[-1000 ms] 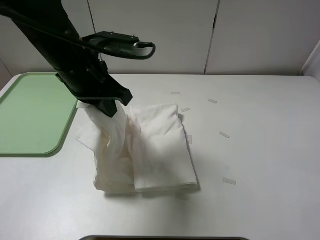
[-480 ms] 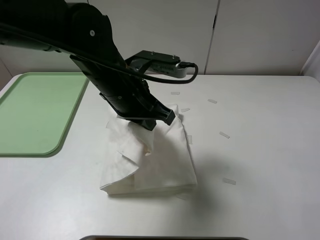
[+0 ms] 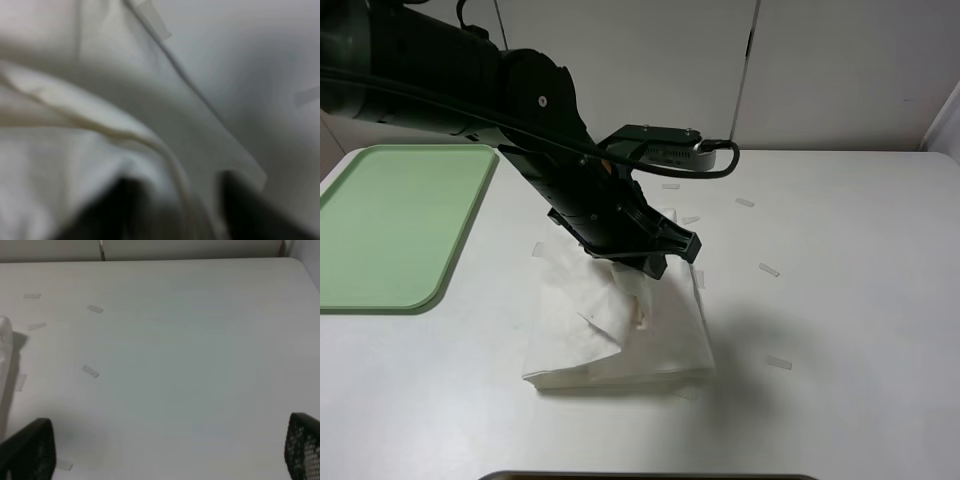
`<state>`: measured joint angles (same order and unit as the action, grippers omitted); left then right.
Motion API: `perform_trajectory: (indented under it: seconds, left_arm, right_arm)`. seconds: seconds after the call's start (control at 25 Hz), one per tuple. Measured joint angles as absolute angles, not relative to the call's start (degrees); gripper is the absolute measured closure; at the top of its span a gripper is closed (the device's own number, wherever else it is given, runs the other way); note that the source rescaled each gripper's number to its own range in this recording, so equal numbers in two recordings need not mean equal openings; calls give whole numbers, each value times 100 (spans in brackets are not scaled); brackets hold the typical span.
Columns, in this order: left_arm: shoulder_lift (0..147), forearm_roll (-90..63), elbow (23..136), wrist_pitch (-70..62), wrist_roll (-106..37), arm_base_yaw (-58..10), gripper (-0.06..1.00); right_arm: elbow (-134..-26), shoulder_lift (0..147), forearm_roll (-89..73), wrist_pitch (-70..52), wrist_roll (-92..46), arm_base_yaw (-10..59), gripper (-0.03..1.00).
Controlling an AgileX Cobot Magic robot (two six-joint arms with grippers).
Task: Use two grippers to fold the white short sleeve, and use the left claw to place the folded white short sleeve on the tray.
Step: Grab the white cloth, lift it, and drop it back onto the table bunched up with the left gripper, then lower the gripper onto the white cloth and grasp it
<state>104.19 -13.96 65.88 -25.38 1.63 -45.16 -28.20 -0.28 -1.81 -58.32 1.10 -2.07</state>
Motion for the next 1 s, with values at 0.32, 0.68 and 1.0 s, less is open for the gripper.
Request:
perform_trajectory:
  seconds: [0.32,0.68,1.0]
  left_arm:
    - [10431,-1637,6588,-2156,-293,-4522,-3]
    - [10080,-1791,6607,-2258,-354,-4479,-5]
    - [9983,-1419,6618,-2593,-359,-3973,-5]
  right_arm:
    - [-2820,-28,-181,-5832,110,-207,-3]
    - [-2820,-28,-181,-5832,110,-207,-3]
    - [-2820,-28,-181,-5832,110,-207,-3]
